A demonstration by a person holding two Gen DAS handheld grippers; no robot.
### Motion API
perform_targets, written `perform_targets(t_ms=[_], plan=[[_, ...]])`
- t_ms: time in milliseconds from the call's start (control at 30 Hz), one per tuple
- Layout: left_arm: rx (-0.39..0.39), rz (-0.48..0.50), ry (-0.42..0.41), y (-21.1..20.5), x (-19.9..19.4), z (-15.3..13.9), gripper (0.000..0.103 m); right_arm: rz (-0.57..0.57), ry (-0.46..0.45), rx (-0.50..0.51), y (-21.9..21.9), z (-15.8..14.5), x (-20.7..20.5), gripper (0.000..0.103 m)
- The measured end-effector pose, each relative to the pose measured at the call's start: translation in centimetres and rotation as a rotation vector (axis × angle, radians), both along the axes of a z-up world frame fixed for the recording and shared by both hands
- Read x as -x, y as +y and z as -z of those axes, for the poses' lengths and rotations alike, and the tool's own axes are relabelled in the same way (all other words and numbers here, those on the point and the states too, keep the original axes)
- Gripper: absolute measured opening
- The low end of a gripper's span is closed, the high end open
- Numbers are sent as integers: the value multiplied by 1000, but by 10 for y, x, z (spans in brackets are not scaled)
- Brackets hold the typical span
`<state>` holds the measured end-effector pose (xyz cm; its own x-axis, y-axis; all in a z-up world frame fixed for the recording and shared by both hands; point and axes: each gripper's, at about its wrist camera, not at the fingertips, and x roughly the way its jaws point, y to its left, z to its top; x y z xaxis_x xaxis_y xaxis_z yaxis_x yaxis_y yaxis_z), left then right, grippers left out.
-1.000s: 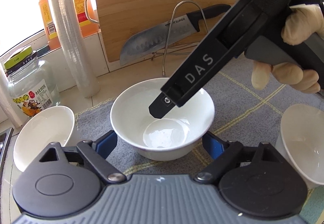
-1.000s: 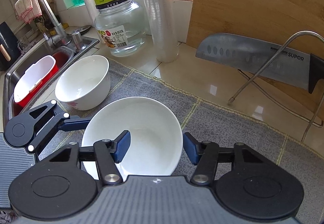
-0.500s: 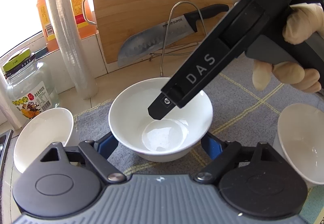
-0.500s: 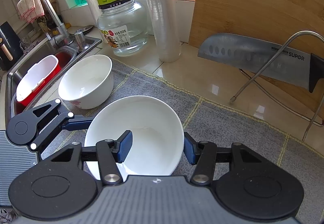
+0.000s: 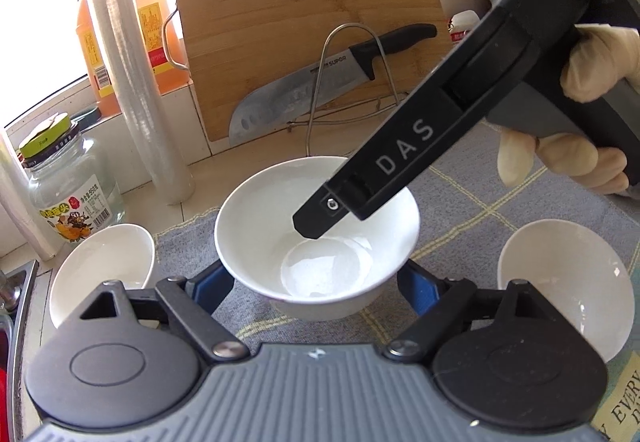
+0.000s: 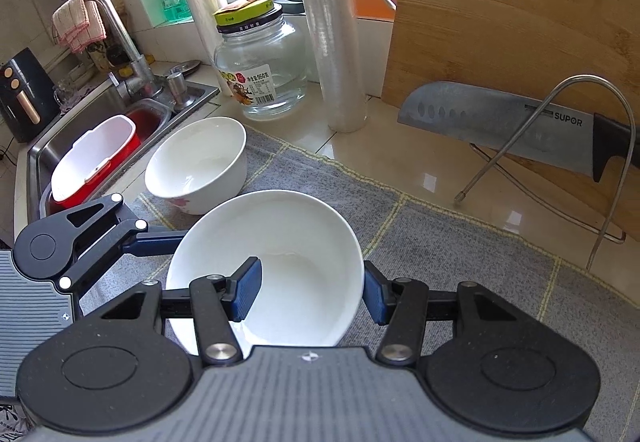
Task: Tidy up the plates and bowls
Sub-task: 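Lower the held bowl onto the stacked plates with the right tool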
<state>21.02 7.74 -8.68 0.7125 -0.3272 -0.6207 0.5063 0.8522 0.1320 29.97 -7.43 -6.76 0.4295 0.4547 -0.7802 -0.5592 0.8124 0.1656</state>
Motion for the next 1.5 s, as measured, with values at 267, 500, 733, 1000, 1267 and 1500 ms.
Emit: perform_targets(t_ms=[267,500,733,1000,1267,1500], plan=[[21,-7,-1,-5,21,-17,88,-16,-22,-21,-10,-19,23,59],[59,-28,8,-10,43,-26,88,-25,-32,-46,-21,-30,43,59],[55,-22,2,-18,63,-31,88,-29,-37,-54,-33,-34,63,59],[64,-6,3,-31,81,-36,88,-20,-54,-48,-49,-39,86,59],[69,16,9,-40,95,-38,88,-2,-60,-43,-64,-43,105,59],[77,33,20,-48,101,-37,88,26,-58,-36,-75,-41,116,59]])
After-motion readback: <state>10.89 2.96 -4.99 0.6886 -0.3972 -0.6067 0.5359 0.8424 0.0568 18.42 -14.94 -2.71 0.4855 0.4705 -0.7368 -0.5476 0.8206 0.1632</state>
